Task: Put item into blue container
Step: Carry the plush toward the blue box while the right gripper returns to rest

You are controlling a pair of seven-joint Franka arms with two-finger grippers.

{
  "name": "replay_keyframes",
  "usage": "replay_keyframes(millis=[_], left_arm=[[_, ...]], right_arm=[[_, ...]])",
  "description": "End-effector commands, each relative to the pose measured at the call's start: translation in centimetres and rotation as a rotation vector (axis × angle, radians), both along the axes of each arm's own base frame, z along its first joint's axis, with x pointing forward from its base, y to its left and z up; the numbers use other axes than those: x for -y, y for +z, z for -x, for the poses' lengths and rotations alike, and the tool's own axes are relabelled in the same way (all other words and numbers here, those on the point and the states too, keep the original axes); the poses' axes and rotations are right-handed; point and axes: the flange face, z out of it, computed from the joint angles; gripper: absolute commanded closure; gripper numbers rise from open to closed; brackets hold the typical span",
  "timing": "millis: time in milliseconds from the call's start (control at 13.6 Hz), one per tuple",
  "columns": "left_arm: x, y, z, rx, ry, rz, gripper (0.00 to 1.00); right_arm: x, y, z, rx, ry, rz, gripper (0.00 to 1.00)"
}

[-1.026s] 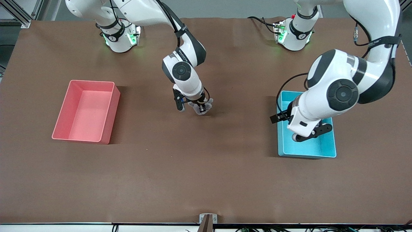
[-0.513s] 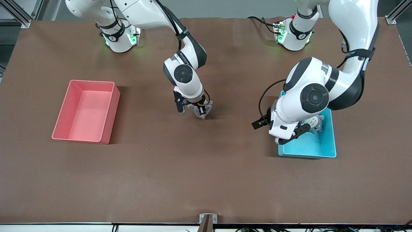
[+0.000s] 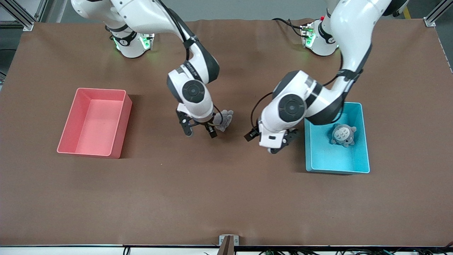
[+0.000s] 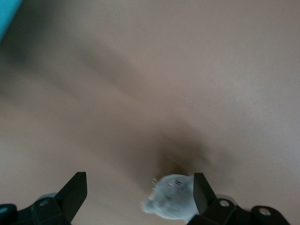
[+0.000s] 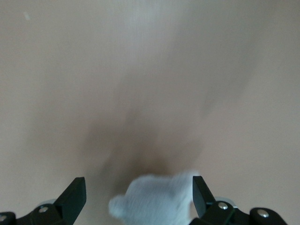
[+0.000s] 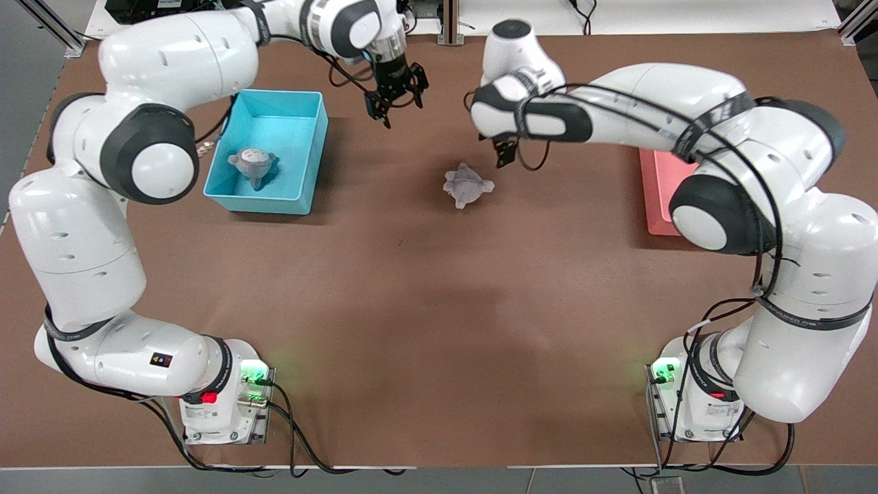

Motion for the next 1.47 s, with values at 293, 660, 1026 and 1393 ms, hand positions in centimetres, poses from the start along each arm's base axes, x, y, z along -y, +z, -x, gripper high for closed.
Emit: replay_keyframes(millis=[293, 660, 1026, 1393], left_arm=[[7.5, -4.6, 5.1, -0.068, 0.132, -0.034, 0.0], [9.1, -7.1, 8.3, -0.121, 0.242, -0.113, 0.0], [8.7, -10.1, 7.1, -0.102, 0.361, -0.114, 0.0], [8.1, -10.7, 5.8, -0.071, 0.433, -0.107, 0.0]], right_arm=[[18.5, 10.6, -4.1, -0.08, 0.377, -0.067, 0.0], [28.8, 14.2, -5.5, -0.1, 0.701, -0.073, 0.0], [40.5, 17.9, -6.4, -0.096, 0.882, -0.098, 0.0], [50.2, 22.6, -6.5, -0.075, 1.018, -0.075, 0.0]])
